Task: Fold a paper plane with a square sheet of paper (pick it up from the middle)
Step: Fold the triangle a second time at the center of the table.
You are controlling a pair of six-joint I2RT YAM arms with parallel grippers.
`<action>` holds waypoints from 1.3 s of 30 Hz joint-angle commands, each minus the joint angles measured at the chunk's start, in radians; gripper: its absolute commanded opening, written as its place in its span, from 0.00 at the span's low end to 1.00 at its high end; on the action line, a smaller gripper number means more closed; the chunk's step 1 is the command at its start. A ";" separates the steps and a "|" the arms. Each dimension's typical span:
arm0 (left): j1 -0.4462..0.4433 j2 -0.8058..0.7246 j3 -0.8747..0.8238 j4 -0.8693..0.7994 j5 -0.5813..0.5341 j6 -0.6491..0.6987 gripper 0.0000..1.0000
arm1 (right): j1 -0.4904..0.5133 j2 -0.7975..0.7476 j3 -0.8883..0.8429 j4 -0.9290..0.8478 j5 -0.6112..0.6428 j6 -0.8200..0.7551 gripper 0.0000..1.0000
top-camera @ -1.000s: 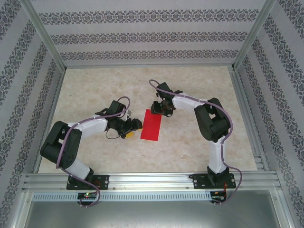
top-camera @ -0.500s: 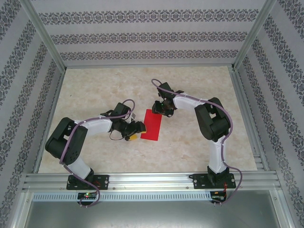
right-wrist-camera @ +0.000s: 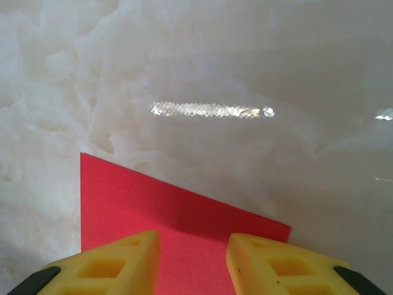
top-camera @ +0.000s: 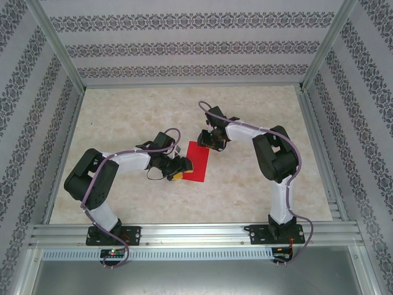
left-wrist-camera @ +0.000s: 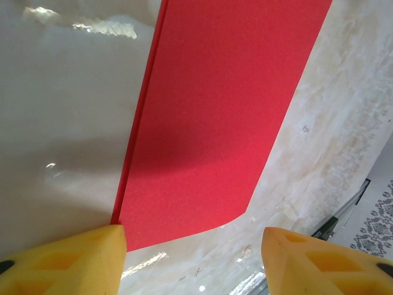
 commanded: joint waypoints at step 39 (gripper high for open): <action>-0.068 0.038 0.141 0.020 -0.052 0.101 0.59 | -0.042 0.096 -0.065 -0.003 0.030 0.012 0.36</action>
